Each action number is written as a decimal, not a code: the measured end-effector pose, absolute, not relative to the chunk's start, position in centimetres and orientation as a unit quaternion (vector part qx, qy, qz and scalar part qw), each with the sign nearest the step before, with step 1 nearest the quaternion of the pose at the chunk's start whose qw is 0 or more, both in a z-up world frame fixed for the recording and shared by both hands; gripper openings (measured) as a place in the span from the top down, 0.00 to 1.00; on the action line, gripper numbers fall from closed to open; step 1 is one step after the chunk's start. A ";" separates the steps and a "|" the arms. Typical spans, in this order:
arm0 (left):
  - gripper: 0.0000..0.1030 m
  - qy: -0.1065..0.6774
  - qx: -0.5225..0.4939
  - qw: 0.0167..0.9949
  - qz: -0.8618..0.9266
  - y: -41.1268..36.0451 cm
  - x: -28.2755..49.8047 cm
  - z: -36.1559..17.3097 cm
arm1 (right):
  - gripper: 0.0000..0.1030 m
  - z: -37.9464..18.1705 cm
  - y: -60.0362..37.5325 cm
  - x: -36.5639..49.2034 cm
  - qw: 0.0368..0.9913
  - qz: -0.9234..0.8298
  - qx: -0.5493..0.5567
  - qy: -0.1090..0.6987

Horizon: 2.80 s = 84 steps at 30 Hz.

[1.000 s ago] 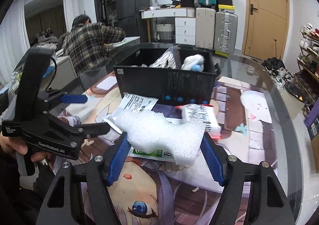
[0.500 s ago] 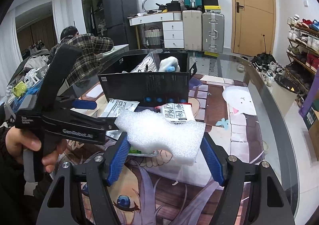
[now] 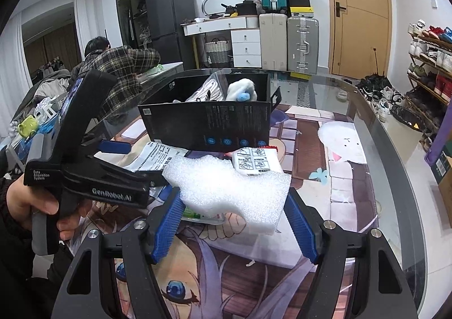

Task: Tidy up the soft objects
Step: 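Grasp the white foam sheet with the right tool while the left tool grasps the white printed packet, then lift the foam sheet and white packet and carry both over the black box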

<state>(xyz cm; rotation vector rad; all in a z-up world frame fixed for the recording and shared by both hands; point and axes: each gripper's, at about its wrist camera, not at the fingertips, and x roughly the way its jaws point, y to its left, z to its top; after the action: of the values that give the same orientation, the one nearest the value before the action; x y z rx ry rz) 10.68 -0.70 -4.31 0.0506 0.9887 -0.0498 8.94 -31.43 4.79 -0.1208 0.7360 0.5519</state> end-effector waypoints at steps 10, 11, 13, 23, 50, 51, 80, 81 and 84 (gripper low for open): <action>0.27 0.457 0.020 0.888 -0.049 0.1 9.3 -4.0 | 0.30 5.1 -31.0 8.9 0.895 0.268 -0.061 0.352; 0.39 0.452 0.023 0.890 -0.057 0.2 9.1 -3.9 | 0.30 5.1 -31.0 8.8 0.895 0.268 -0.062 0.350; 0.54 0.448 0.030 0.891 -0.070 0.1 8.6 -3.7 | 0.30 5.1 -30.9 8.8 0.895 0.269 -0.061 0.350; 0.75 0.438 0.009 0.894 -0.090 1.0 7.2 -2.8 | 0.30 5.3 -30.7 8.4 0.896 0.270 -0.063 0.346; 0.76 0.328 -0.048 0.937 -0.111 3.2 3.9 5.2 | 0.30 7.9 -29.3 7.9 0.914 0.270 -0.056 0.298; 0.76 0.324 -0.046 0.939 -0.110 3.1 4.0 5.6 | 0.30 8.2 -29.2 8.1 0.915 0.271 -0.052 0.295; 0.76 0.310 -0.038 0.945 -0.099 3.1 11.5 7.2 | 0.30 12.1 -25.4 12.9 0.926 0.241 -0.088 0.278; 0.76 0.310 -0.037 0.945 -0.097 3.1 11.9 7.0 | 0.30 12.1 -25.3 13.3 0.926 0.237 -0.092 0.279; 0.76 0.315 -0.033 0.944 -0.092 3.0 12.7 6.4 | 0.30 12.0 -24.7 14.0 0.926 0.230 -0.099 0.284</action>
<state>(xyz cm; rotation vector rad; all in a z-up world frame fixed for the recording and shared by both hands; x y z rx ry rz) 12.71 3.03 6.43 -0.0680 0.6413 -0.1876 14.03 -24.74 12.02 -0.2022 0.5831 0.4713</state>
